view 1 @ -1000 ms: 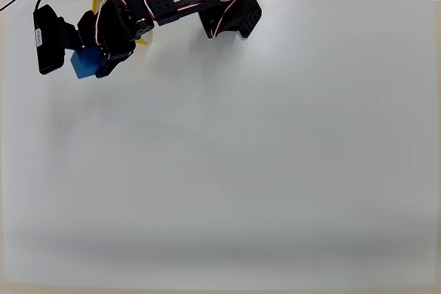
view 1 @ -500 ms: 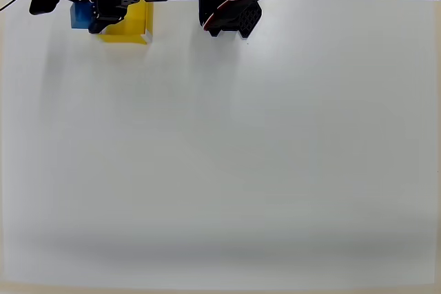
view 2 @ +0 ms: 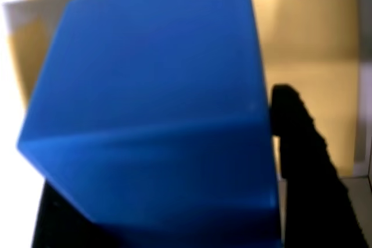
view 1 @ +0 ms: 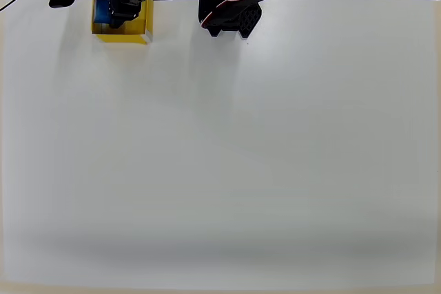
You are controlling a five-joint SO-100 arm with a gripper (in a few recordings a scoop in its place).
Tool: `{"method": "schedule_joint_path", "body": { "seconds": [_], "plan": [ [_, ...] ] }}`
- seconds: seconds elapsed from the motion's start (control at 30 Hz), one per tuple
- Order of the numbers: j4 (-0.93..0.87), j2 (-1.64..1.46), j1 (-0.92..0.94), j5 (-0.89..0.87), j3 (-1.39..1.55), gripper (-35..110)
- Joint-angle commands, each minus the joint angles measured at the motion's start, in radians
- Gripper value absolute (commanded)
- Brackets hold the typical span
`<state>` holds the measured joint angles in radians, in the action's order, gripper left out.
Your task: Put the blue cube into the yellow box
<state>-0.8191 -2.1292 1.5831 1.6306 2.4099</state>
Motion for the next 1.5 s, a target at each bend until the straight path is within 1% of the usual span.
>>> {"method": "schedule_joint_path", "body": {
  "seconds": [0.0, 0.37, 0.5, 0.6, 0.67, 0.83, 0.9, 1.13, 1.2, 1.33, 1.47],
  "plan": [
    [-0.006, -0.114, 0.04, 0.008, 0.008, 15],
    [0.005, -0.164, 0.064, 0.018, 0.097, 15],
    [0.048, -0.173, 0.075, 0.029, 0.141, 20],
    [0.084, -0.183, 0.084, 0.038, 0.163, 35],
    [0.1, -0.189, 0.092, 0.055, 0.172, 42],
    [0.077, -0.218, 0.1, 0.092, 0.15, 46],
    [-0.02, -0.239, 0.109, 0.117, 0.095, 46],
    [-0.6, -0.35, 0.107, 0.156, -0.268, 45],
    [-0.735, -0.374, 0.107, 0.179, -0.353, 45],
    [-0.887, -0.419, 0.1, 0.232, -0.423, 43],
    [-0.948, -0.476, 0.044, 0.255, -0.411, 28]
  ]
}}
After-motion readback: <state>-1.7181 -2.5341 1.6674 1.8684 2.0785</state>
